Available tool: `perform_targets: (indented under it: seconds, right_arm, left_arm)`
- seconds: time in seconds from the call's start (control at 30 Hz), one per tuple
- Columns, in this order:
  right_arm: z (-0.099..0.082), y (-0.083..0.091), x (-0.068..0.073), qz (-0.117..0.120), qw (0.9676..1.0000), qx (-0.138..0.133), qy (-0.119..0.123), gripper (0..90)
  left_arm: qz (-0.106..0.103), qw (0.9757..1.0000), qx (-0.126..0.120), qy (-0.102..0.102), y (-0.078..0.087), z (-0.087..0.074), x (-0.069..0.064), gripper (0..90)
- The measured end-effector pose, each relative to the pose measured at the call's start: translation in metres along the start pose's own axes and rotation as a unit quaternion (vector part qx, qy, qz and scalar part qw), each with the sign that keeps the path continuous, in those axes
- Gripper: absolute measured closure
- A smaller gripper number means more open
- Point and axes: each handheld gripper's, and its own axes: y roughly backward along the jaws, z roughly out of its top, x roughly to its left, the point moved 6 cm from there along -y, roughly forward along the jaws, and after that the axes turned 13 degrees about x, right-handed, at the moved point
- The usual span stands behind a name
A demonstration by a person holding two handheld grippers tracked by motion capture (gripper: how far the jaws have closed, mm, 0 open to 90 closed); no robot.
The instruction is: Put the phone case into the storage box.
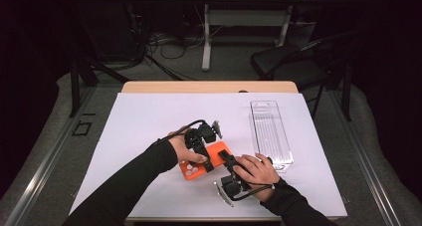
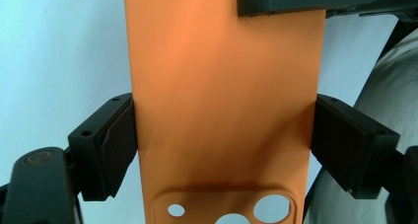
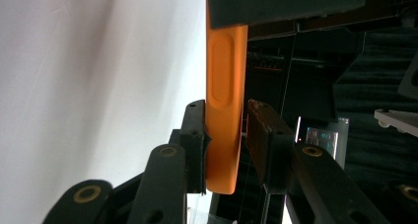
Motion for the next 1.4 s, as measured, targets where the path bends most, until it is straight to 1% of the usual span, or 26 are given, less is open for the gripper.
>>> perform_targets:
  seconds: [0.1, 0.17, 0.27, 0.5, 0.67, 0.9, 1.1, 1.2, 1.37, 1.4]
  right_arm:
    - [0.0003, 0.0006, 0.0003, -0.001, 1.0000, 0.001, 0.000, 69.9]
    - [0.0007, 0.0008, 0.0010, -0.001, 1.0000, 0.001, -0.001, 69.9]
    - [0.0008, 0.0008, 0.0015, -0.001, 1.0000, 0.001, 0.000, 70.2]
    - [0.0006, 0.0014, 0.0014, -0.002, 1.0000, 0.000, 0.003, 73.3]
    - [0.0010, 0.0014, 0.0018, -0.008, 0.9999, 0.000, 0.007, 74.9]
    - [0.0003, 0.0017, 0.0033, -0.012, 0.9999, 0.001, 0.003, 76.3]
    - [0.0001, 0.0018, 0.0030, -0.016, 0.9999, 0.000, 0.004, 77.4]
    - [0.0002, 0.0019, 0.0025, -0.019, 0.9998, -0.002, 0.004, 78.2]
    - [0.0001, 0.0024, 0.0022, -0.020, 0.9998, -0.002, 0.003, 79.0]
    - [0.0001, 0.0024, 0.0022, -0.020, 0.9998, -0.002, 0.003, 79.2]
  left_arm:
    - [-0.003, 1.0000, -0.004, 0.005, 0.0007, -0.0001, 0.0005, 16.2]
    - [-0.006, 1.0000, -0.005, 0.004, 0.0014, -0.0004, 0.0010, 16.2]
    - [-0.002, 1.0000, -0.002, 0.003, 0.0008, -0.0007, 0.0018, 16.2]
    - [-0.004, 1.0000, -0.003, 0.005, -0.0008, -0.0004, 0.0025, 16.2]
    - [-0.012, 0.9999, -0.001, 0.008, -0.0014, -0.0009, 0.0023, 16.2]
    - [-0.017, 0.9998, -0.003, 0.009, -0.0022, -0.0003, 0.0030, 16.2]
    - [-0.029, 0.9995, -0.004, 0.012, -0.0020, -0.0006, 0.0040, 16.2]
    - [-0.041, 0.9990, -0.002, 0.016, -0.0025, -0.0008, 0.0046, 16.1]
    - [-0.050, 0.9986, -0.002, 0.017, -0.0024, -0.0010, 0.0053, 16.1]
    - [-0.056, 0.9983, 0.000, 0.019, -0.0027, -0.0012, 0.0056, 16.1]
